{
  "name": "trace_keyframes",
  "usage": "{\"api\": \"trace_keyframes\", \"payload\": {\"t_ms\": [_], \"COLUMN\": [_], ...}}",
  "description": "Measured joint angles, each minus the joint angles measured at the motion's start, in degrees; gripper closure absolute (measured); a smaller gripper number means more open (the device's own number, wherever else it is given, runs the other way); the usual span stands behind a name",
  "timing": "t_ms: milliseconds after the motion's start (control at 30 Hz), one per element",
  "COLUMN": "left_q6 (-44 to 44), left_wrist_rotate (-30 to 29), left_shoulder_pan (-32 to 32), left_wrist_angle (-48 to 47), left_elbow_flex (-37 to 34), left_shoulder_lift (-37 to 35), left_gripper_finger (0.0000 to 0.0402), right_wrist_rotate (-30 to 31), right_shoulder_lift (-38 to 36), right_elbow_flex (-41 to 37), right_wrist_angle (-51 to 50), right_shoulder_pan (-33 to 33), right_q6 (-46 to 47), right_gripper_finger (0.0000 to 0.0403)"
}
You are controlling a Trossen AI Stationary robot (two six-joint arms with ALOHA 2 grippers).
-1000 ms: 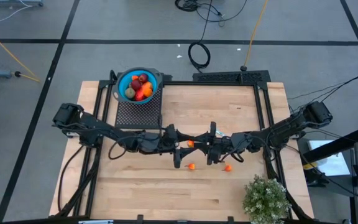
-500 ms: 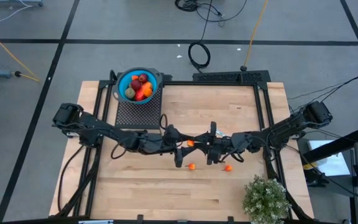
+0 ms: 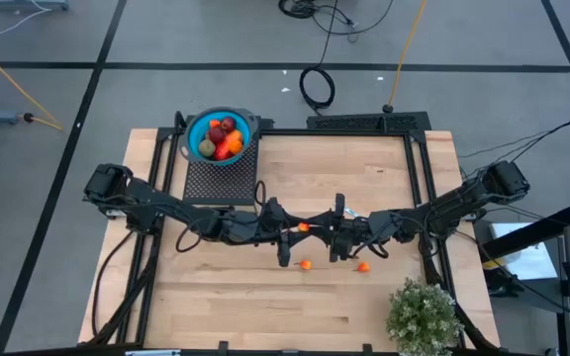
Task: Pick & Place Fruit
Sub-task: Put the yellow pear into the blue strainer bowl on the shelf
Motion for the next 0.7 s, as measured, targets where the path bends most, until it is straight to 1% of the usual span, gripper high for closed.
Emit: {"api": "trace_keyframes", "payload": {"t_ms": [67,133,367,567,700], "left_q6": [0.3,0.8,1.24,1.73,1.87], "left_wrist_rotate": [-0.01,-0.01,0.03,0.05,0.06], "left_shoulder_pan": [0.0,0.0,0.02,0.11,0.07], "left_wrist_angle": [0.01,-0.01,-0.26,-0.29,-0.28], "left_elbow_flex": [0.0,0.0,-0.04,-0.07,-0.07], "left_shoulder_lift": [0.0,0.0,0.02,0.02,0.02], "left_gripper_finger": [0.0287,0.03,0.0294,0.0313,0.0315], "right_wrist_rotate": [0.12,0.08,-0.1,-0.18,-0.21], "right_shoulder_lift": [-0.02,-0.04,-0.11,-0.11,-0.11], "right_elbow_flex": [0.0,0.0,0.0,0.0,0.0], "right_wrist_angle": [0.02,-0.26,-2.06,-2.43,-2.75], "right_shoulder_pan": [0.0,0.02,0.02,0.05,0.07], "right_q6": [0.11,0.19,0.52,0.48,0.5], "right_gripper_finger": [0.0319,0.0319,0.0319,0.0319,0.0317]}}
